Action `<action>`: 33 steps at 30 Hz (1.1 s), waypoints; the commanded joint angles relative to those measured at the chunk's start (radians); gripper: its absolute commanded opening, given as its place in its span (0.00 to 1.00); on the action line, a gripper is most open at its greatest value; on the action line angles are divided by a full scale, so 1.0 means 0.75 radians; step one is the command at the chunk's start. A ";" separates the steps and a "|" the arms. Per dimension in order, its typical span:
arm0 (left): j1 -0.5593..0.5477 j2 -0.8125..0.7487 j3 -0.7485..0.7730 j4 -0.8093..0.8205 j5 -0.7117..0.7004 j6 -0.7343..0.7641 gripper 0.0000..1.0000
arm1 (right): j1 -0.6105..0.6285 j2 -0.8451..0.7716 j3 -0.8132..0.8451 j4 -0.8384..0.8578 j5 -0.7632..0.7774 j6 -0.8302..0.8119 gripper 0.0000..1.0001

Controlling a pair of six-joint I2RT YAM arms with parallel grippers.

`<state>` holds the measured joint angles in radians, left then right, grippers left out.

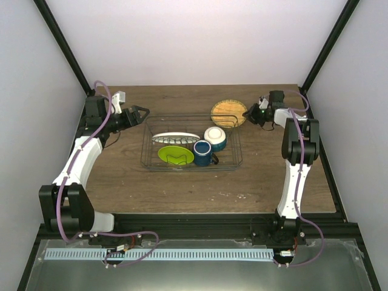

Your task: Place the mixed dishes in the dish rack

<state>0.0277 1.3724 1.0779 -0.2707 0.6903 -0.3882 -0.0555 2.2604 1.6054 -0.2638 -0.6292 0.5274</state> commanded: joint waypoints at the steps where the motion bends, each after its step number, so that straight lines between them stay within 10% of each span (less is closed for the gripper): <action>1: 0.006 -0.002 -0.002 0.026 0.004 0.010 0.91 | 0.020 0.007 -0.073 -0.050 0.121 -0.054 0.01; 18: 0.006 -0.021 -0.021 0.005 -0.031 0.009 0.91 | 0.019 -0.387 -0.182 0.093 0.448 -0.120 0.01; 33: 0.006 -0.036 -0.090 0.056 -0.052 -0.005 0.90 | 0.021 -0.811 -0.662 0.819 0.427 -0.274 0.01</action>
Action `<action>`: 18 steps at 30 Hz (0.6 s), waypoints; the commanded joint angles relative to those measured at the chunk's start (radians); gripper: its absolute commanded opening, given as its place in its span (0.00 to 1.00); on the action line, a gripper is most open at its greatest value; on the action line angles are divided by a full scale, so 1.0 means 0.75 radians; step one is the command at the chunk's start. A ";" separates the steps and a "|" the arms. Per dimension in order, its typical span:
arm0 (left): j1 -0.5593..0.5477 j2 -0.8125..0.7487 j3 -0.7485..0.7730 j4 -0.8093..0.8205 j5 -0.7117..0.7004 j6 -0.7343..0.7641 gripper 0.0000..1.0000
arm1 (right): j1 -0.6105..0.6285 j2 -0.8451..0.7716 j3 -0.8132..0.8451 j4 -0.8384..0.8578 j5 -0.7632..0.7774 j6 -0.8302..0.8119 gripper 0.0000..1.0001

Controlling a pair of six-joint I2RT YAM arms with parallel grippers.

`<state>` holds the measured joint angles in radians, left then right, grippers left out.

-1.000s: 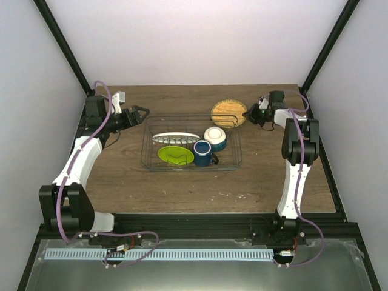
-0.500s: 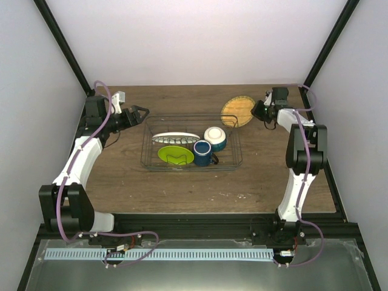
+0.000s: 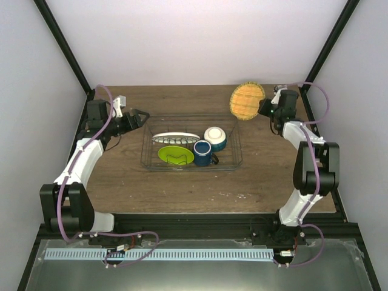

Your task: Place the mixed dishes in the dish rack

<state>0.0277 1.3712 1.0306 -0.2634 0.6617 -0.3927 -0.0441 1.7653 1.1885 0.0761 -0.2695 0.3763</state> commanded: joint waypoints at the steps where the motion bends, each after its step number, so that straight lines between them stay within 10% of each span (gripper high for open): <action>1: 0.007 -0.035 -0.032 0.047 -0.016 0.005 0.90 | 0.007 -0.184 -0.148 0.424 -0.060 -0.093 0.01; 18: 0.007 -0.013 -0.080 0.100 -0.026 -0.006 0.90 | 0.110 -0.725 -0.510 0.959 -0.345 -0.270 0.01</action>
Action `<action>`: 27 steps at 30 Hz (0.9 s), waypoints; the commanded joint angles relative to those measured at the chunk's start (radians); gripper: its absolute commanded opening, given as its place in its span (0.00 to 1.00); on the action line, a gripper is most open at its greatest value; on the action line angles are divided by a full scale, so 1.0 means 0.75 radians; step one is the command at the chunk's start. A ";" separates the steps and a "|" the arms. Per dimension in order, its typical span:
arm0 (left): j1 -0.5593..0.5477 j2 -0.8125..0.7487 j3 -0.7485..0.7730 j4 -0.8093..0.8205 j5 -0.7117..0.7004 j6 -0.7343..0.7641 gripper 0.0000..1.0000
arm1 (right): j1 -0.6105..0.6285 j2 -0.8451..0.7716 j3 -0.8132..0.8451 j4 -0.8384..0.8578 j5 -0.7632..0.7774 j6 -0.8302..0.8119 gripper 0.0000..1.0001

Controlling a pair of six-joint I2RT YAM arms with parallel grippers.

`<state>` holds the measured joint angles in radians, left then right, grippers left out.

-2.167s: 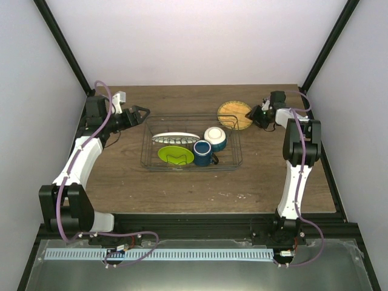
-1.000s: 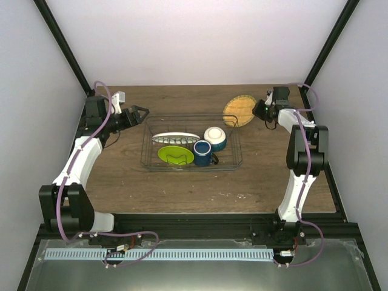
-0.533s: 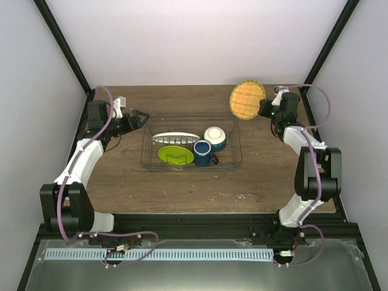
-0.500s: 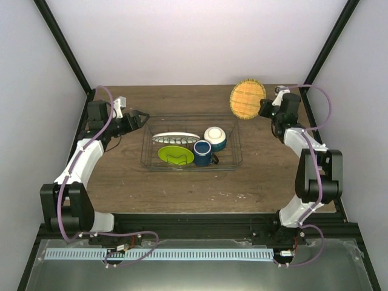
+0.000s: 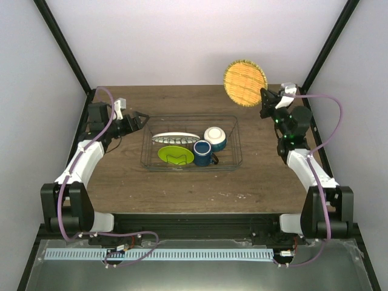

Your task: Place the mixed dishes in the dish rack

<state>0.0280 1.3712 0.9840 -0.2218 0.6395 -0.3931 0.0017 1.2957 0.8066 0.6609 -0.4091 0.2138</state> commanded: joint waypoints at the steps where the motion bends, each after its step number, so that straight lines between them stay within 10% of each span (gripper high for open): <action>1: 0.006 -0.014 -0.019 0.045 0.000 -0.004 0.90 | 0.061 -0.123 -0.007 0.190 -0.197 -0.059 0.01; 27: 0.026 0.145 0.089 0.064 -0.049 -0.055 0.91 | 0.571 -0.400 -0.347 0.231 -0.426 -0.379 0.01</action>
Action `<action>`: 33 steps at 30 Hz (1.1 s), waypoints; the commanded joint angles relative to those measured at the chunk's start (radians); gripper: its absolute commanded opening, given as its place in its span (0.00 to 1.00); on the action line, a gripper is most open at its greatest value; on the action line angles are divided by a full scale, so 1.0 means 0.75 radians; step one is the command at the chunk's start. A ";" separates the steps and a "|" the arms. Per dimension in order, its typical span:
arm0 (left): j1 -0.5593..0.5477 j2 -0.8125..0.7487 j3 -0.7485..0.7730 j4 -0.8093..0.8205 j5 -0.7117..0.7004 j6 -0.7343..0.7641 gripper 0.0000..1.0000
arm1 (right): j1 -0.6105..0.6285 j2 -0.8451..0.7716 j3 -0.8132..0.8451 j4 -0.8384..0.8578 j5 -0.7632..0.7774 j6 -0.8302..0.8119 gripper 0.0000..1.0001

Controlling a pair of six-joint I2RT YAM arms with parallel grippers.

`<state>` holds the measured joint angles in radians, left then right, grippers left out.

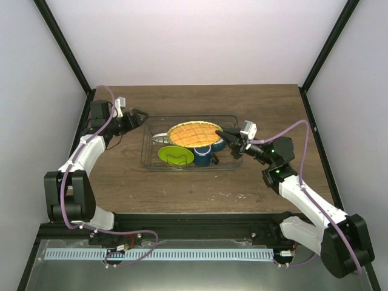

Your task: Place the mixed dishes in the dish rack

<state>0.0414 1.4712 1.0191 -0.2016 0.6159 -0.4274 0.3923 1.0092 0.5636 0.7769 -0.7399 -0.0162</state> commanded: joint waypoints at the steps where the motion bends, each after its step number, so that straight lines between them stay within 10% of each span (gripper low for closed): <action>1: 0.010 0.012 0.042 0.037 -0.017 -0.008 0.91 | 0.062 -0.008 -0.036 0.081 0.023 -0.089 0.01; 33: 0.010 -0.051 0.034 -0.030 -0.071 0.040 0.91 | 0.382 0.385 -0.153 0.341 0.407 -0.562 0.01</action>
<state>0.0452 1.4597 1.0275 -0.2218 0.5629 -0.4149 0.6518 1.2778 0.4217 0.9363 -0.5072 -0.3824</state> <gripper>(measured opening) 0.905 0.063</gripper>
